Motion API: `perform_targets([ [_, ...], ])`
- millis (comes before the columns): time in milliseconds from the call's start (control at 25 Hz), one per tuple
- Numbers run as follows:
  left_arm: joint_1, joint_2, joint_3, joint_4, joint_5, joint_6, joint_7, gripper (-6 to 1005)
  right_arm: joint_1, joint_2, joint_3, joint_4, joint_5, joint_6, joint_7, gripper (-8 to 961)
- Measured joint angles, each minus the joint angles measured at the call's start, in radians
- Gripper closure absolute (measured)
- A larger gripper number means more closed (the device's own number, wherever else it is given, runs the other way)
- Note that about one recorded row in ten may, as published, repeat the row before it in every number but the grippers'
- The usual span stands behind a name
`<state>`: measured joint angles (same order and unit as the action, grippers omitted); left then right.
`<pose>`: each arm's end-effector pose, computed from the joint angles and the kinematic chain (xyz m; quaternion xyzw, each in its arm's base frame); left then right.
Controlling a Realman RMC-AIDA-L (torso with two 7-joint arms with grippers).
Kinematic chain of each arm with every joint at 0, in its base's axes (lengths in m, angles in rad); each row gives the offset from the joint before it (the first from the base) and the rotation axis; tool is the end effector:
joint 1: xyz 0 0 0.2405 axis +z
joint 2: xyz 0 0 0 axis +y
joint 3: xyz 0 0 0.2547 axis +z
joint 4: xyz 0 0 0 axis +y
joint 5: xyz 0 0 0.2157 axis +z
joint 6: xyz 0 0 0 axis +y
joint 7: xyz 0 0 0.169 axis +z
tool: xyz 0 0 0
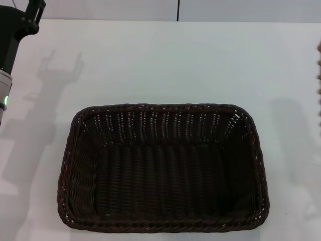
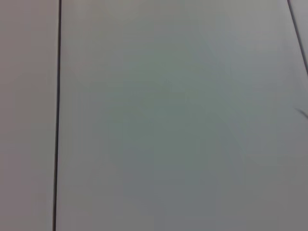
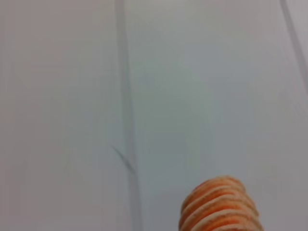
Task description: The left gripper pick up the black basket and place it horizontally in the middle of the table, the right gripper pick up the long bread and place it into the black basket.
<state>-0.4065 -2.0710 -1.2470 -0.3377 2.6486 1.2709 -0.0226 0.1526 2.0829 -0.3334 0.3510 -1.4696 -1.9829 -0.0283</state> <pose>-0.2772 0.3751 0.0223 -0.6506 -0.1144 -0.3669 0.6550 0.2825 0.1788 -0.0288 -0.6627 0.1181 0.4650 0.5750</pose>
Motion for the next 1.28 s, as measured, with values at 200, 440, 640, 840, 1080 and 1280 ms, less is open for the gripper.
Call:
perform_targets([
  [200, -0.001, -0.001, 0.001, -0.002, 0.000, -0.008, 0.000, 275, 0.078, 0.002, -0.008, 0.016, -0.176, 0.006, 0.000, 478],
  [440, 0.007, -0.002, 0.005, -0.006, 0.000, -0.008, 0.003, 275, 0.168, -0.006, -0.005, 0.041, -0.323, 0.154, 0.047, 526],
  [640, 0.009, -0.001, 0.004, -0.005, -0.006, -0.008, 0.014, 275, 0.200, -0.006, -0.002, 0.060, -0.327, 0.235, 0.069, 437],
  [840, 0.009, 0.000, 0.003, -0.002, -0.007, -0.008, 0.015, 275, 0.219, -0.004, -0.007, 0.065, -0.329, 0.258, 0.087, 237],
  [1080, 0.011, 0.000, -0.003, 0.012, -0.008, -0.009, 0.015, 275, 0.152, -0.005, 0.079, 0.055, -0.259, 0.206, 0.083, 129],
  [1280, 0.033, 0.001, -0.058, 0.067, -0.009, -0.009, 0.014, 275, -0.029, -0.005, 0.288, -0.024, 0.018, 0.090, 0.087, 108],
])
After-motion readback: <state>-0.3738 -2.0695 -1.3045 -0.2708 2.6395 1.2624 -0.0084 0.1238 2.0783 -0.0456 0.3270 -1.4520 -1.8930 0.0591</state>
